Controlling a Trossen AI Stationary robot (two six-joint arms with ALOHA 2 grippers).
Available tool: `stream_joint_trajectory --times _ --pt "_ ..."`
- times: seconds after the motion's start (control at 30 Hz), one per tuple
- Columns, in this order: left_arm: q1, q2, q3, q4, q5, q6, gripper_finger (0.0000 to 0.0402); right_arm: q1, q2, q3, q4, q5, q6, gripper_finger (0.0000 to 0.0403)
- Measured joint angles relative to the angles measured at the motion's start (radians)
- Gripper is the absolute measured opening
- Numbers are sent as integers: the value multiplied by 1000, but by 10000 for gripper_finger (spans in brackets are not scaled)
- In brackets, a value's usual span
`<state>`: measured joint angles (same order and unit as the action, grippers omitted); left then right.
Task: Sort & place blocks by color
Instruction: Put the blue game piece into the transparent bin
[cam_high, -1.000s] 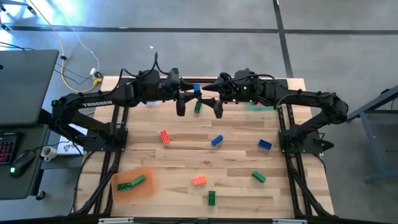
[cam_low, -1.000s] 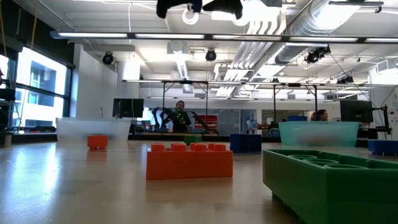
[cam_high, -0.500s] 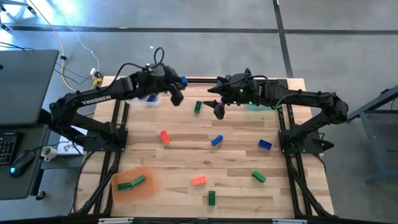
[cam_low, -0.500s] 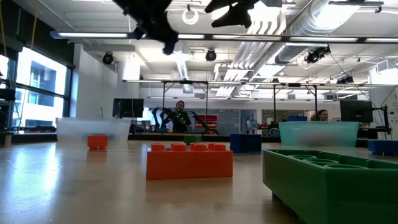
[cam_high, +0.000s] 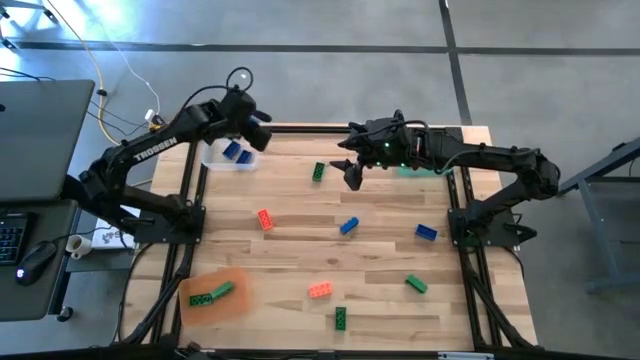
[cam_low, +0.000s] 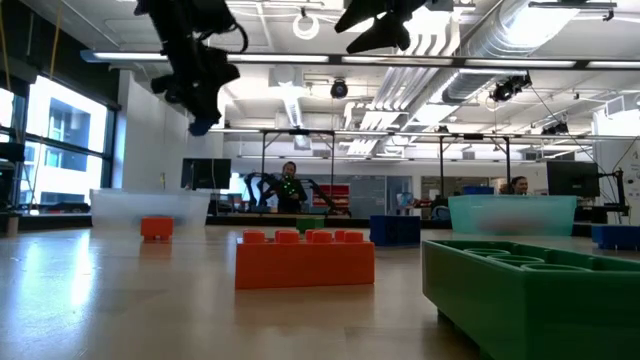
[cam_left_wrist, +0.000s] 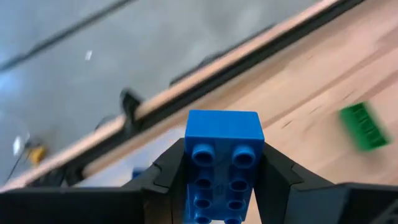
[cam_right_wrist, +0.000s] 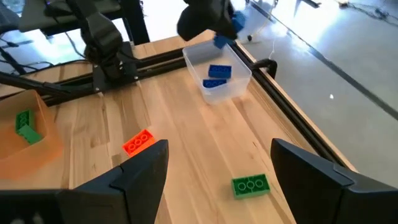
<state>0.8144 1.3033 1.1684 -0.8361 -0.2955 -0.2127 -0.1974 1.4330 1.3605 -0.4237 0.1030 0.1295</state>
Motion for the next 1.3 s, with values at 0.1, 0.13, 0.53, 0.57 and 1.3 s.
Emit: stream_joint_trajectory --times 0.1,0.13,0.53,0.57,1.3 --pt "38 26 0 -52 3 17 111 -11 0 0 -6 -2 27 271" --pt "49 37 0 -62 8 22 111 -14 0 0 -6 -2 31 271" --pt "160 178 -1 -111 145 21 111 -18 6 0 -6 -6 54 271" --pt "164 190 -1 -124 158 21 111 -18 9 0 -6 -6 54 271" --pt "177 430 -1 -187 130 6 143 23 168 0 -5 -223 83 271"
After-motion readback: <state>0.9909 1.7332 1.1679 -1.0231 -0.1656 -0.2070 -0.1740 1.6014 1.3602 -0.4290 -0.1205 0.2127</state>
